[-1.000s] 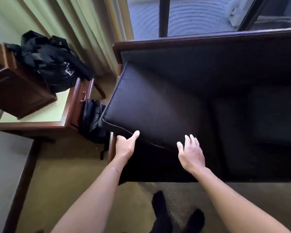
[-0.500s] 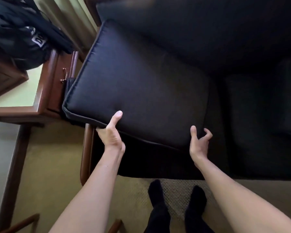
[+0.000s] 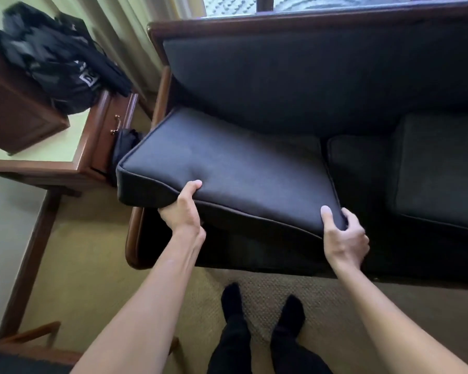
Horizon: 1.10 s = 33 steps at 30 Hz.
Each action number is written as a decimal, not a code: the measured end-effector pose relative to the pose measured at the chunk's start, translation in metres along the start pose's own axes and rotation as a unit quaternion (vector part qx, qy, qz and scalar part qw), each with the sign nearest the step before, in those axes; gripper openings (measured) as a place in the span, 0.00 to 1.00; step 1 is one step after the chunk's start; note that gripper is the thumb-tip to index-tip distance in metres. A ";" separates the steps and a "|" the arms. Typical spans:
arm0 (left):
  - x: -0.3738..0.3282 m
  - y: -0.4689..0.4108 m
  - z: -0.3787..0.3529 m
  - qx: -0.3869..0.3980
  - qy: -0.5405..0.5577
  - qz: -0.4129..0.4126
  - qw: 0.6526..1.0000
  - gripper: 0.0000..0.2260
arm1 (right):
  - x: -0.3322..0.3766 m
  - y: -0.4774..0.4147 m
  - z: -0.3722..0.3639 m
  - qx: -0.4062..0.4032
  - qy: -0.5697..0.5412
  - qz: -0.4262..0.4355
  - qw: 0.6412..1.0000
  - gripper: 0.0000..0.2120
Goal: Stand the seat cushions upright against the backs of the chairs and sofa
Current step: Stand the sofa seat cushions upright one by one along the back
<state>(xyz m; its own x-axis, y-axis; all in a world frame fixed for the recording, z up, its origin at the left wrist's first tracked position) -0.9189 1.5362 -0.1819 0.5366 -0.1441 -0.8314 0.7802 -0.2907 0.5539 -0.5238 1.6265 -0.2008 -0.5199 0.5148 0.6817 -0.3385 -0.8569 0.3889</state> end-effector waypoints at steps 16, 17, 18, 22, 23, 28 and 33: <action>-0.050 0.084 -0.029 0.055 -0.290 0.138 0.945 0.47 | 0.151 0.027 0.000 0.098 0.443 0.425 0.783 0.65; -0.062 0.081 -0.029 0.067 -0.393 0.109 0.911 0.46 | 0.162 0.022 -0.007 0.102 0.450 0.424 0.779 0.64; -0.077 0.078 -0.030 0.064 -0.498 0.064 0.863 0.44 | 0.173 0.018 -0.013 0.108 0.459 0.424 0.774 0.64; -0.134 0.065 -0.051 0.015 -0.728 -0.200 0.655 0.36 | 0.205 0.005 -0.034 0.126 0.495 0.439 0.739 0.61; -0.144 0.064 -0.064 0.030 -0.730 -0.280 0.623 0.34 | 0.211 0.004 -0.038 0.131 0.499 0.450 0.729 0.60; -0.138 0.026 -0.098 0.249 -0.785 -0.364 0.436 0.53 | 0.231 0.000 -0.062 0.170 0.497 0.479 0.704 0.62; -0.140 -0.020 -0.110 0.290 -0.815 -0.401 0.301 0.62 | 0.251 -0.019 -0.067 0.173 0.481 0.485 0.709 0.56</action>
<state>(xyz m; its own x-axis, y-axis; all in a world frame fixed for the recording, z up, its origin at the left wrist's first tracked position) -0.9743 1.6663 -0.0722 -0.9893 0.0567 0.1341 0.0081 -0.8982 0.4395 -0.7009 1.7741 -0.0786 -0.7279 -0.6832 0.0580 0.6705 -0.6915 0.2688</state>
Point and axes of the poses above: each hand's wrist, its own y-axis away from the middle knuckle, its own z-axis out of the back of the hand, x = y × z, the point moved 9 cm from there along -y, towards the middle knuckle, and after that the axes turned 4 degrees about x, right-handed, at the moved point
